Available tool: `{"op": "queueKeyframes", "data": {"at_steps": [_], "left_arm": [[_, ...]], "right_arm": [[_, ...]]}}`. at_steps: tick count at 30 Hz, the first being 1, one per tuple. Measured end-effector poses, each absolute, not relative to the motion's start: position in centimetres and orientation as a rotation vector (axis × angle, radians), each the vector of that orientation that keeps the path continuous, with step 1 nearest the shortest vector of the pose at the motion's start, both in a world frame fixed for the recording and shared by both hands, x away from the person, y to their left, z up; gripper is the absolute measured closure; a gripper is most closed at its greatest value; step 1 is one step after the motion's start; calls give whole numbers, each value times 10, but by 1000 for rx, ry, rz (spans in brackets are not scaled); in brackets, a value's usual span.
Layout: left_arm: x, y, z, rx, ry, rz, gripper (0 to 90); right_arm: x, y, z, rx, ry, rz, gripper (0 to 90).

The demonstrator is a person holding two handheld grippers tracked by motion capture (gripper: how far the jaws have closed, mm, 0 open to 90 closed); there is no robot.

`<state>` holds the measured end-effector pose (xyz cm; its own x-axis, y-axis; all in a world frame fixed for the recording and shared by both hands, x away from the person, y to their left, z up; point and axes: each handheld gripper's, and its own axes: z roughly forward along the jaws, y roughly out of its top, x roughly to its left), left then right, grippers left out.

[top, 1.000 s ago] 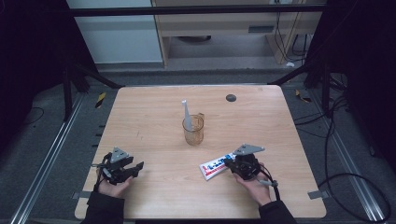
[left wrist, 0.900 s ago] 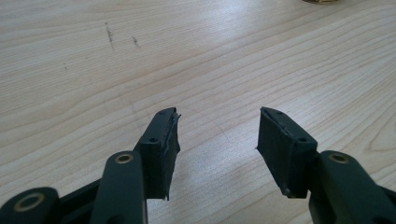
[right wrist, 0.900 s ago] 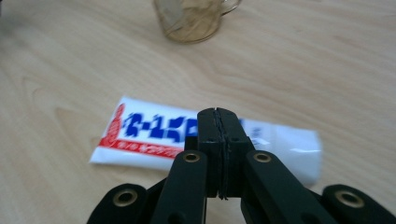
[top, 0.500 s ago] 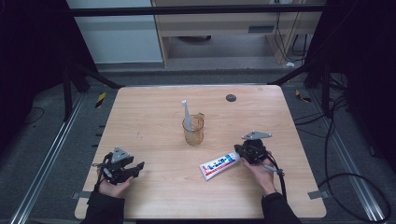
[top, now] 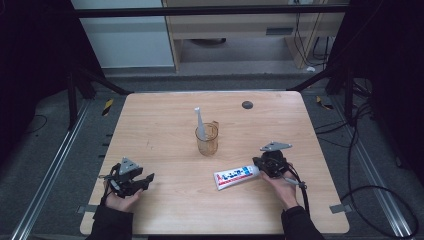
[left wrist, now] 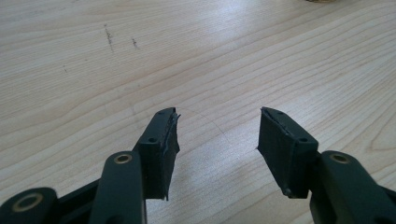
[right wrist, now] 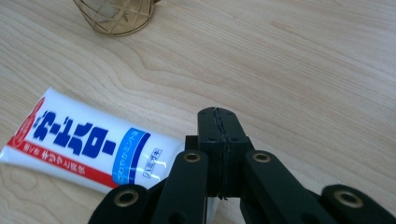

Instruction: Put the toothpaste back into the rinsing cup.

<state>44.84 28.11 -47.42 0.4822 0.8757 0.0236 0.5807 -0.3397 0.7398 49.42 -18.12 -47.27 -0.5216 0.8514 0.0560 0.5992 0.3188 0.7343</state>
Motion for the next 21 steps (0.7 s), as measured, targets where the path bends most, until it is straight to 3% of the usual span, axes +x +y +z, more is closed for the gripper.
{"op": "queueKeyframes", "data": {"at_steps": [21], "left_arm": [[448, 281, -474, 2053, 1200, 555, 462]], "right_arm": [[467, -192, -470, 1265, 2314, 1004, 899]]}}
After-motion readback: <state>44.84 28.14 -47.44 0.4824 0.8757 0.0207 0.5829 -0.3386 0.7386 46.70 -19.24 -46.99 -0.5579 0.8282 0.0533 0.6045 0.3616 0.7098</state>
